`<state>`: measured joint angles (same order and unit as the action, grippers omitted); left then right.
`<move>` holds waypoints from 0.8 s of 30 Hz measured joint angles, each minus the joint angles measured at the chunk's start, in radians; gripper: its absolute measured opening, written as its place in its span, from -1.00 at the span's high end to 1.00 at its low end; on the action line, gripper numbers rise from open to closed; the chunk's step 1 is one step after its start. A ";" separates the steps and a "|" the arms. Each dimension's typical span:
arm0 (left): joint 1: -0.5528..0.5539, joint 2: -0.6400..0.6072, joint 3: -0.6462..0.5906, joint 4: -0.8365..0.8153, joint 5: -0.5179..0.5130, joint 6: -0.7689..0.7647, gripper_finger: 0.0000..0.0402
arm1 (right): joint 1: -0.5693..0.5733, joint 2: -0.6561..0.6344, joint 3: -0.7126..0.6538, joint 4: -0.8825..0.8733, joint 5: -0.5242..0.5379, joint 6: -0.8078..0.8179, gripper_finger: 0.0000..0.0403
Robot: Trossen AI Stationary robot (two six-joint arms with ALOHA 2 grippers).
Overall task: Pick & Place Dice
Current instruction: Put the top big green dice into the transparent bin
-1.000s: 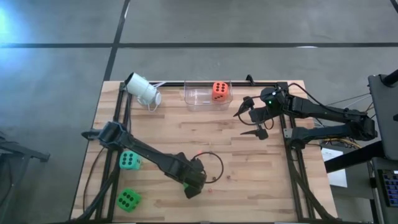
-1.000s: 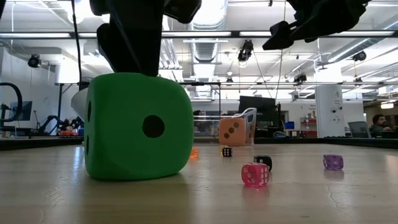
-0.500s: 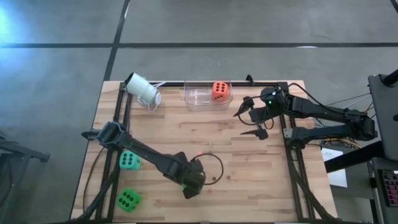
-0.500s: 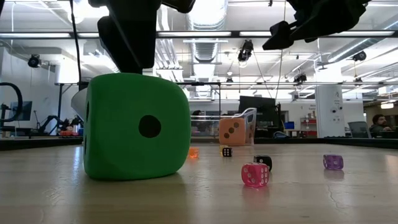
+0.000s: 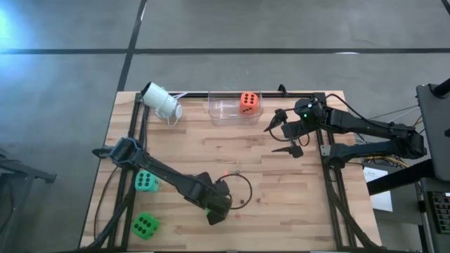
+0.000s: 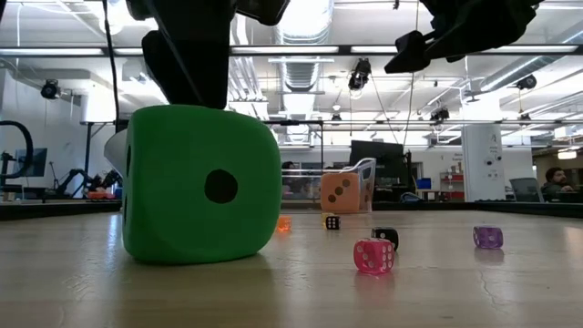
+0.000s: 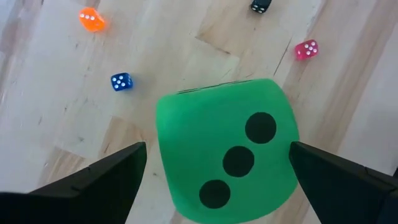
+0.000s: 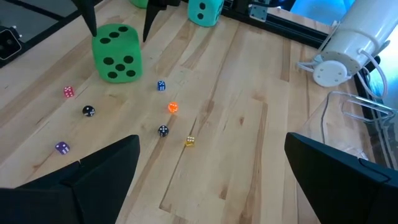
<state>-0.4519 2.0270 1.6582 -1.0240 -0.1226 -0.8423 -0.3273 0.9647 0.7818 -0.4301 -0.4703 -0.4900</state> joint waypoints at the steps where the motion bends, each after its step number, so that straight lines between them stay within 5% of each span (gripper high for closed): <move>1: 0.000 0.000 0.008 -0.014 0.000 0.000 -0.99 | 0.000 0.000 0.000 0.000 0.000 0.000 -0.99; 24: -0.016 0.014 0.024 -0.038 -0.027 0.000 -0.99 | 0.000 0.000 0.000 0.000 0.000 0.000 -0.99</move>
<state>-0.4683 2.0411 1.6825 -1.0623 -0.1495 -0.8427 -0.3275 0.9649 0.7818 -0.4304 -0.4705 -0.4900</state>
